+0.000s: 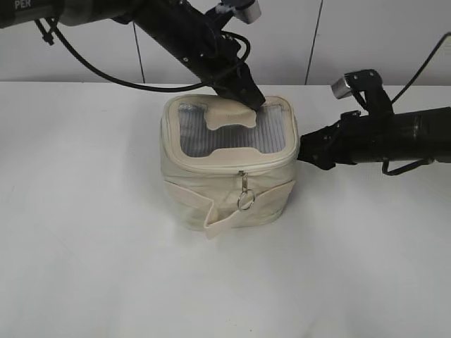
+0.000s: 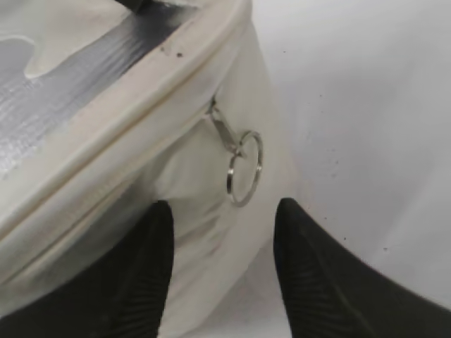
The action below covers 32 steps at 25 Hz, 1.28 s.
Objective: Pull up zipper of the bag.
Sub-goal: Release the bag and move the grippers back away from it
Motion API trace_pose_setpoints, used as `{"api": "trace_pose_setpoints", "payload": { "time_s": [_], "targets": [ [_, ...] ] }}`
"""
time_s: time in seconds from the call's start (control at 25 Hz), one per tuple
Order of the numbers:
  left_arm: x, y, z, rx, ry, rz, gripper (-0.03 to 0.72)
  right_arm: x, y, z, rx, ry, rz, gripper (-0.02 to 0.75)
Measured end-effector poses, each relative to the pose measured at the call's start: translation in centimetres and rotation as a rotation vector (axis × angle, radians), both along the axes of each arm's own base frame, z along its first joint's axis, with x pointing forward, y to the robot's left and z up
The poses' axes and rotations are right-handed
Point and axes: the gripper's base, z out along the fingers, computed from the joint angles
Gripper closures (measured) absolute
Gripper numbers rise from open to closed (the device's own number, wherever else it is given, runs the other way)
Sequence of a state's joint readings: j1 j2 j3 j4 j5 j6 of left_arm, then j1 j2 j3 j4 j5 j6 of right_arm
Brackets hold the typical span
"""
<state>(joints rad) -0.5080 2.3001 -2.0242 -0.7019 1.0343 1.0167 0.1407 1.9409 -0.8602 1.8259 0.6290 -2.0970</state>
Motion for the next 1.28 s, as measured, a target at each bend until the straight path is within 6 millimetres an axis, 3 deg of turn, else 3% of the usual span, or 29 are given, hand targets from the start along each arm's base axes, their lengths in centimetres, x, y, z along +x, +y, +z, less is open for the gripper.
{"api": "trace_pose_setpoints", "payload": {
  "time_s": [0.44, 0.56, 0.72, 0.84, 1.04, 1.28],
  "targets": [
    [0.1, 0.0, 0.0, 0.001, 0.001, 0.009, 0.644, 2.9, 1.2, -0.7, -0.042, -0.026, -0.006, 0.377],
    [0.1, 0.0, 0.0, 0.001, 0.002, 0.011, 0.644, 3.7, 1.5, -1.1, -0.032, -0.027, -0.006, 0.456],
    [0.1, 0.0, 0.0, 0.002, 0.002, 0.011, 0.644, 3.9, 1.8, -1.0, -0.014, -0.031, 0.000, 0.668],
    [0.1, 0.0, 0.0, 0.002, 0.002, 0.011, 0.644, 3.8, 1.8, -1.0, 0.014, 0.018, -0.032, 0.715],
    [0.1, 0.0, 0.0, 0.005, 0.004, 0.020, 0.645, 1.1, 1.1, -0.9, -0.001, 0.097, -0.060, 0.724],
    [0.1, -0.1, -0.1, 0.007, 0.025, 0.052, 0.645, -3.3, -0.2, 1.4, -0.027, 0.106, -0.127, 0.725]
  ]
}}
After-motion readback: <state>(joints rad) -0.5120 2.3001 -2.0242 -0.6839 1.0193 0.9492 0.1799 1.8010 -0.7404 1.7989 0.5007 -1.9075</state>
